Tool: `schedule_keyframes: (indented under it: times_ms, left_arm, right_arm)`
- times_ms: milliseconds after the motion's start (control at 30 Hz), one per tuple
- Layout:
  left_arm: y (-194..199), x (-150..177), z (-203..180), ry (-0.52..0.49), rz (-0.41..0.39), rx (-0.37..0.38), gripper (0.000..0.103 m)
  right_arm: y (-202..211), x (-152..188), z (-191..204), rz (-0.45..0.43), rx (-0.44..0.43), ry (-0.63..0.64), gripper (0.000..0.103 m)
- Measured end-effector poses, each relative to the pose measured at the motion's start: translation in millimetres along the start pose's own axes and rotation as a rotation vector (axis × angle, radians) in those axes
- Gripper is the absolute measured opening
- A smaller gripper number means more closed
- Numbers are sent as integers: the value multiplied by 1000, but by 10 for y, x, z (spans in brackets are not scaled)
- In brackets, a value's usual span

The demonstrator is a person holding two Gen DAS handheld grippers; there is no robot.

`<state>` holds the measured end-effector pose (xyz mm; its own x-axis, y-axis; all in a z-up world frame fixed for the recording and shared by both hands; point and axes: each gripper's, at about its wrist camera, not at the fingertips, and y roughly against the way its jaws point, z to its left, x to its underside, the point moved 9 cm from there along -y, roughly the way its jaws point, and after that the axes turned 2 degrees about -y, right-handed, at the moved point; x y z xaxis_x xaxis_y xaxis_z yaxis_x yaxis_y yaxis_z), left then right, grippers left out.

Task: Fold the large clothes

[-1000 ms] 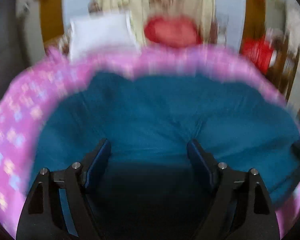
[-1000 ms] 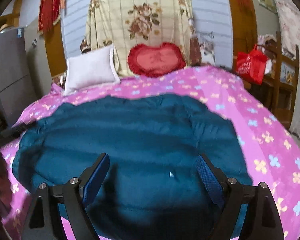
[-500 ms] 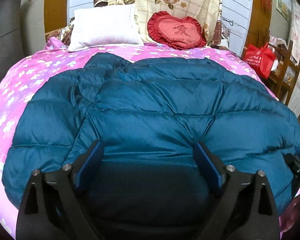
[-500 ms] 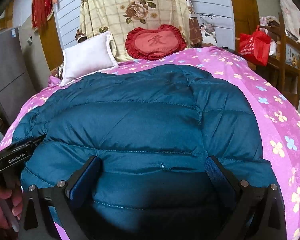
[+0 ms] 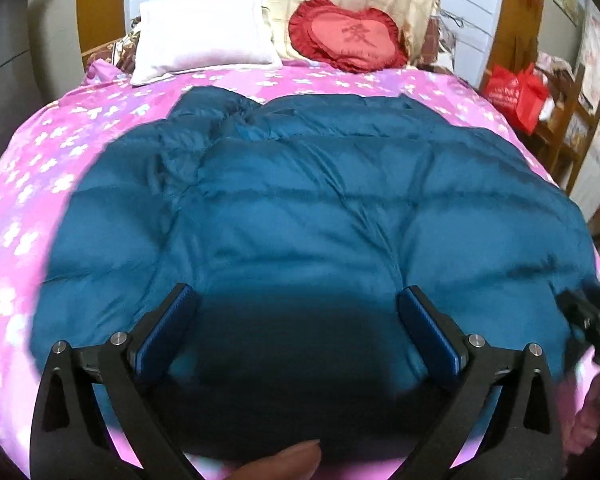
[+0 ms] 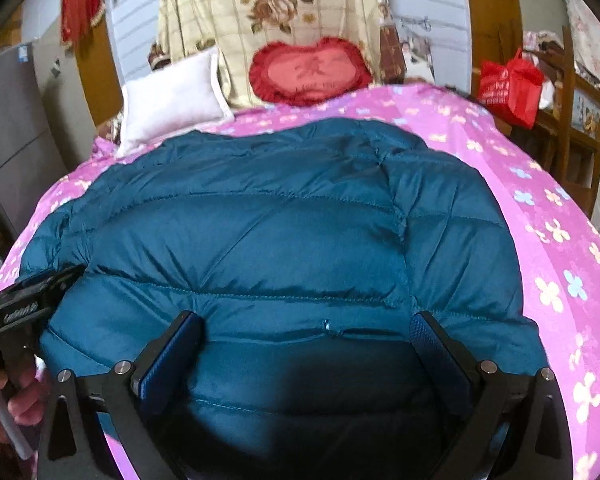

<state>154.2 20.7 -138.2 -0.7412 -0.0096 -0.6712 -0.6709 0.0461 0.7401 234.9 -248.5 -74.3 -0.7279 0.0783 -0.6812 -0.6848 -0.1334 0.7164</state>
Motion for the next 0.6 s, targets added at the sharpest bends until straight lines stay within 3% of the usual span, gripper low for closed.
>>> schedule_keyframes:
  times_ms: [67, 167, 233, 300, 367, 600]
  left_arm:
    - [354, 88, 79, -23, -18, -42, 102]
    - [790, 66, -16, -62, -39, -80, 102]
    - [1059, 53, -62, -77, -50, -100, 102]
    - [1326, 152, -106, -75, -67, -91, 102]
    - [1498, 119, -184, -77, -84, -83, 102]
    - [2078, 414, -345, -93, -111, -18, 102]
  right_arm:
    - [219, 18, 60, 0, -15, -35, 103]
    - [767, 124, 259, -75, -52, -64, 103]
    - [1189, 351, 382, -168, -50, -44, 103]
    - [1446, 671, 421, -242, 5, -7, 103]
    - [1528, 935, 433, -209, 106, 31, 103]
    - [1840, 1173, 351, -228, 191, 59, 103]
